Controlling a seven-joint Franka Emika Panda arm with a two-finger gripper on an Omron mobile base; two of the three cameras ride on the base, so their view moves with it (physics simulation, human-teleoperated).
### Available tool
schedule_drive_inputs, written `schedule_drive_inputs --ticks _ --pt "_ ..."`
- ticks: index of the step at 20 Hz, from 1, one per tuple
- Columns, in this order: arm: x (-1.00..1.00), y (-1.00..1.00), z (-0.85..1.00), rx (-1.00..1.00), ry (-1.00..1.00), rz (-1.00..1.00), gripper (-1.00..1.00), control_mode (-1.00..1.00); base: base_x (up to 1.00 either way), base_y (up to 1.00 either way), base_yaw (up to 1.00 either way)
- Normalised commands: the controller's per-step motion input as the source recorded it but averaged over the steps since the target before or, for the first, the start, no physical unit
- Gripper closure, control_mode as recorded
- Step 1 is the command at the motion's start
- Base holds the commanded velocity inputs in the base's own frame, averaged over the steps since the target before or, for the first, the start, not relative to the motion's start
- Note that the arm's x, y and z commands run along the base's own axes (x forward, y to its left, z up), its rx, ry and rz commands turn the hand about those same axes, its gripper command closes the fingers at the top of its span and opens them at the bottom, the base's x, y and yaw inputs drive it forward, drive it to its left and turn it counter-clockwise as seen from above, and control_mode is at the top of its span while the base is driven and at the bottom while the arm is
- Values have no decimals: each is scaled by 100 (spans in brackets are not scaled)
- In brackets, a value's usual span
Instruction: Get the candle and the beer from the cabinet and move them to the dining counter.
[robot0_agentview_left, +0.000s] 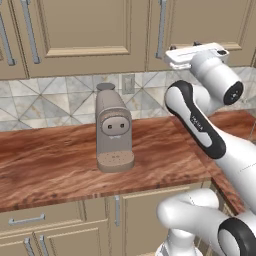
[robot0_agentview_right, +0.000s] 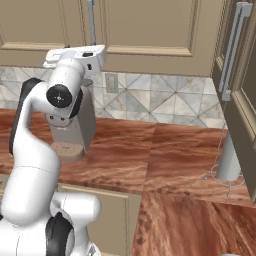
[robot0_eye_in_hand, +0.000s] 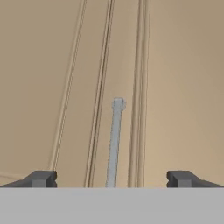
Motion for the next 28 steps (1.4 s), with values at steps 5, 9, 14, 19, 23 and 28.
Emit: schedule_drive_inputs --ticks 5,9,14,19,23,28 --pt "49 0 0 0 0 0 -100 -100 0 0 0" --pt "48 0 0 0 0 0 -100 -100 0 0 0" --pt "37 0 0 0 -1 0 -100 -100 0 0 0" --pt "38 0 0 0 -1 0 -100 -100 0 0 0" --pt "37 0 0 0 0 0 -100 -100 0 0 0" --pt "35 0 0 0 0 0 -100 -100 0 0 0"
